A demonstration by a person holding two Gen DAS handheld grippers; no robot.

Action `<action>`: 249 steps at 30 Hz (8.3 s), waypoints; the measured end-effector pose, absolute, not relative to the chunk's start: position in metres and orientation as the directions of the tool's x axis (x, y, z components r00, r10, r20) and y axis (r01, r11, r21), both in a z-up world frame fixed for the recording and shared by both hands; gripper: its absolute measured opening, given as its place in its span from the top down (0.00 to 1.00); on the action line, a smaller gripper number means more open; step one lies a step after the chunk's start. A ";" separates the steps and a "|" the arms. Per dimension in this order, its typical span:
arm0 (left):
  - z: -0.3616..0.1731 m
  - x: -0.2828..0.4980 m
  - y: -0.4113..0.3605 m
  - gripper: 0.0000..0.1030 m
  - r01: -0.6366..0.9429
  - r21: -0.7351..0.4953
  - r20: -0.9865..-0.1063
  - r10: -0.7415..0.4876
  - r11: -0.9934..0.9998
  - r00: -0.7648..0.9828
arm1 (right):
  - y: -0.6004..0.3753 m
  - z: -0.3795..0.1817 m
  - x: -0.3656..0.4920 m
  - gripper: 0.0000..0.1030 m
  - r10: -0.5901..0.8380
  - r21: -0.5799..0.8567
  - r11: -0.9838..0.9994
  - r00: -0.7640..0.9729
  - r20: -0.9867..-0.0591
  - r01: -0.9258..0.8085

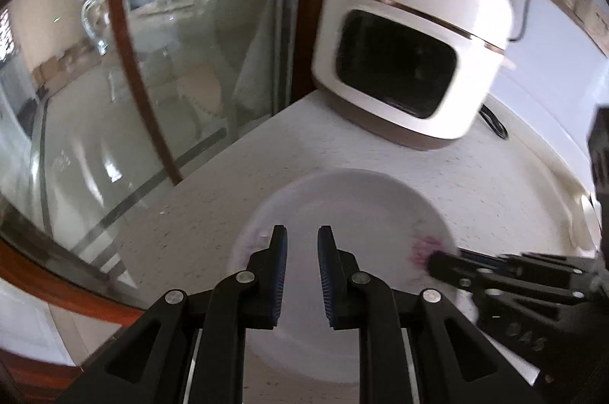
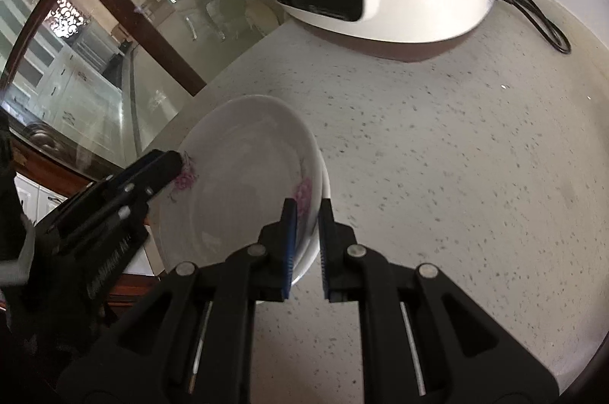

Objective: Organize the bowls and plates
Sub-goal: 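Lower the rose plate onto the plate stack with both grippers, then open both grippers to release the plate on the stack, then move both grippers to the large white bowl beside the stove, then close the right gripper on the bowl rim while the left gripper grips it too, then lift and carry the white bowl toward the plate stack with both grippers, then lower the bowl onto the counter beside the plates and open both grippers, then move both grippers to the second white bowl by the wall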

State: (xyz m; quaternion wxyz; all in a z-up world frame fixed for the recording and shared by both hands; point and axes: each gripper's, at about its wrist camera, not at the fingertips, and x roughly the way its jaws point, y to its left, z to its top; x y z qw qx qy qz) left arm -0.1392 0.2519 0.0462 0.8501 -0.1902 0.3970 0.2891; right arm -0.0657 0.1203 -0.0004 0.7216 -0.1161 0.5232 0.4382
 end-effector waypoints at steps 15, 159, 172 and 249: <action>0.049 -0.167 0.266 0.40 -0.724 -0.181 -0.789 0.341 0.666 0.511 | 0.104 0.002 -0.063 0.57 0.520 0.291 0.637 0.120 -0.846 -0.713; 0.047 -0.023 0.076 0.85 -0.130 -0.336 -0.807 -0.215 0.933 0.549 | -0.157 0.006 -0.020 0.83 0.447 0.430 0.893 0.368 -0.815 -0.134; 0.038 -0.041 0.140 0.85 -0.298 -0.362 -0.816 -0.146 0.883 0.559 | -0.079 0.006 -0.006 0.83 0.470 0.395 0.875 0.294 -0.833 -0.280; 0.075 0.023 0.021 0.23 -0.054 -0.222 -0.736 -0.131 0.973 0.664 | -0.237 -0.019 0.024 0.43 0.457 0.554 0.824 0.440 -0.773 0.117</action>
